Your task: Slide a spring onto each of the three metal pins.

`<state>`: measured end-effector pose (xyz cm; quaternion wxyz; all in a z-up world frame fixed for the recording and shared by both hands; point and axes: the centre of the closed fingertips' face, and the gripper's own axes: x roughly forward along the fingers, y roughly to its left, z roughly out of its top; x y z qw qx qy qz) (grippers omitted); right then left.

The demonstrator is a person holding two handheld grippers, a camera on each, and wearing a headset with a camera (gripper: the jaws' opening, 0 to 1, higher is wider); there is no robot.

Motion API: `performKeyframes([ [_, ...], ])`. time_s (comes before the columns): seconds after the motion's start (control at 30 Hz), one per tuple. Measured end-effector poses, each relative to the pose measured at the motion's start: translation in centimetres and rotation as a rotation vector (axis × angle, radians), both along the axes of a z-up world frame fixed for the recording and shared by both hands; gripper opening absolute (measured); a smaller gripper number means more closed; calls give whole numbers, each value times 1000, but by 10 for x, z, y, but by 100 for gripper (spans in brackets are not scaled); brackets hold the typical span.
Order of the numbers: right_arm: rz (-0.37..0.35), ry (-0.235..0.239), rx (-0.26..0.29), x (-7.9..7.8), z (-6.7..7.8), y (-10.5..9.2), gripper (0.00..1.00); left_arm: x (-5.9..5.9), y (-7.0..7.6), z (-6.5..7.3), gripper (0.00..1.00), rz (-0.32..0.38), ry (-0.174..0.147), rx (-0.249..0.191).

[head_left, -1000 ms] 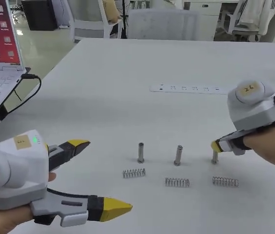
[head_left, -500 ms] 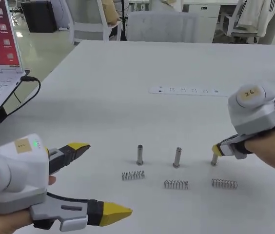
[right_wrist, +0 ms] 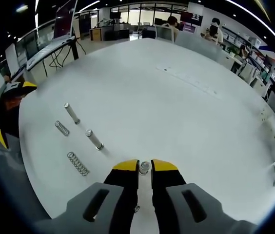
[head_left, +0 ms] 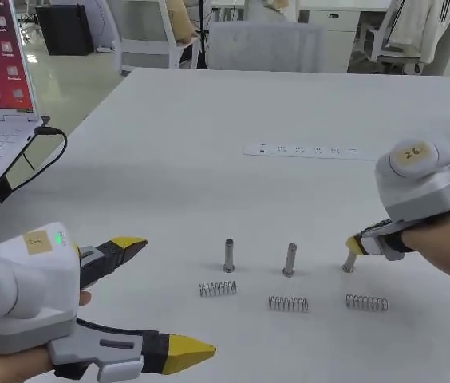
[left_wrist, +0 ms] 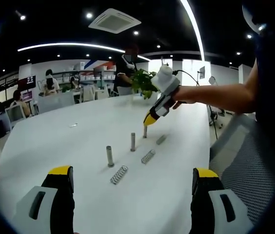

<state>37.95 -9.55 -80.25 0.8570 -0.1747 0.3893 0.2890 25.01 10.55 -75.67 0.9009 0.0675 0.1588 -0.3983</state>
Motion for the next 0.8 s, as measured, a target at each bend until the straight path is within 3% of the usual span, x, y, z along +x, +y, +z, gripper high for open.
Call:
performKeyframes([
  [0.53, 9, -42, 14, -3, 15, -2, 10, 1, 0, 0, 99, -2, 0, 0],
  [0.8, 10, -69, 72, -10, 32, -6, 10, 1, 0, 0, 99, 0, 0, -2],
])
